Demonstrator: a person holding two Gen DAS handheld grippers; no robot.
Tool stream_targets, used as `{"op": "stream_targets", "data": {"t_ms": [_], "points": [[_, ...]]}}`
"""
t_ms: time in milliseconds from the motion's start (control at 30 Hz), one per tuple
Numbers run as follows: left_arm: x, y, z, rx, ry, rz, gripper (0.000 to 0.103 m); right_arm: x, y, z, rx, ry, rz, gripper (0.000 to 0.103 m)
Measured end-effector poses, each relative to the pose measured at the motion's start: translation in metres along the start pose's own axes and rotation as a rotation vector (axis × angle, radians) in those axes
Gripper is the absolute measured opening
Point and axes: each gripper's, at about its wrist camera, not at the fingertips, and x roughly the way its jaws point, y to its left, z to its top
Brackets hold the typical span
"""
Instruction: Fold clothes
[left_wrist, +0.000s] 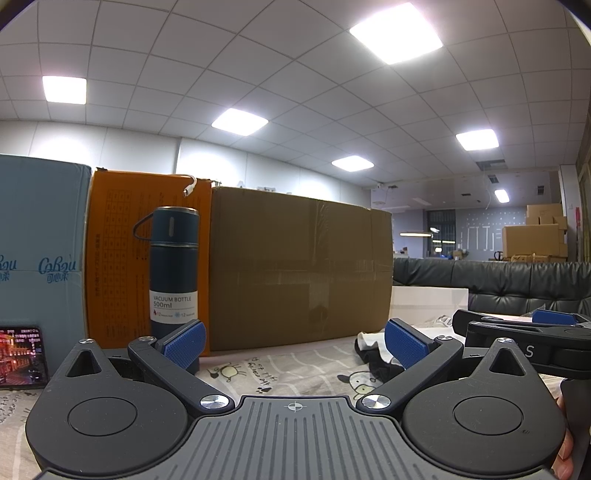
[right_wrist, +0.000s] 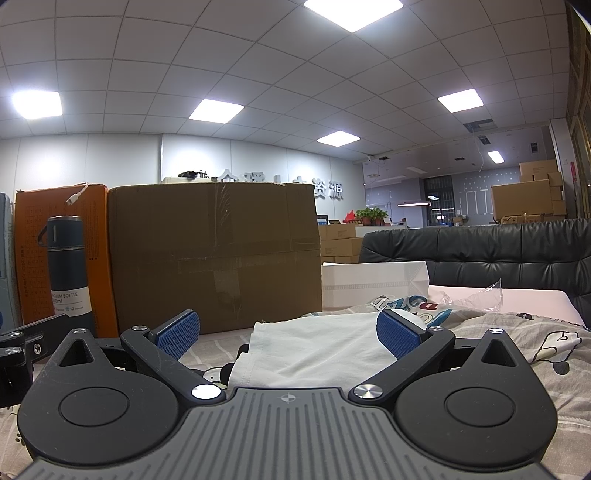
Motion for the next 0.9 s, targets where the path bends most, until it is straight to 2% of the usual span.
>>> {"op": "stream_targets", "data": {"t_ms": [900], "points": [[-0.0023,0.0003,-0.0005,0.001,-0.004,-0.005,0.103,0.001,-0.0002,0.0017,0.003,0.002,0.003,0.103]]}}
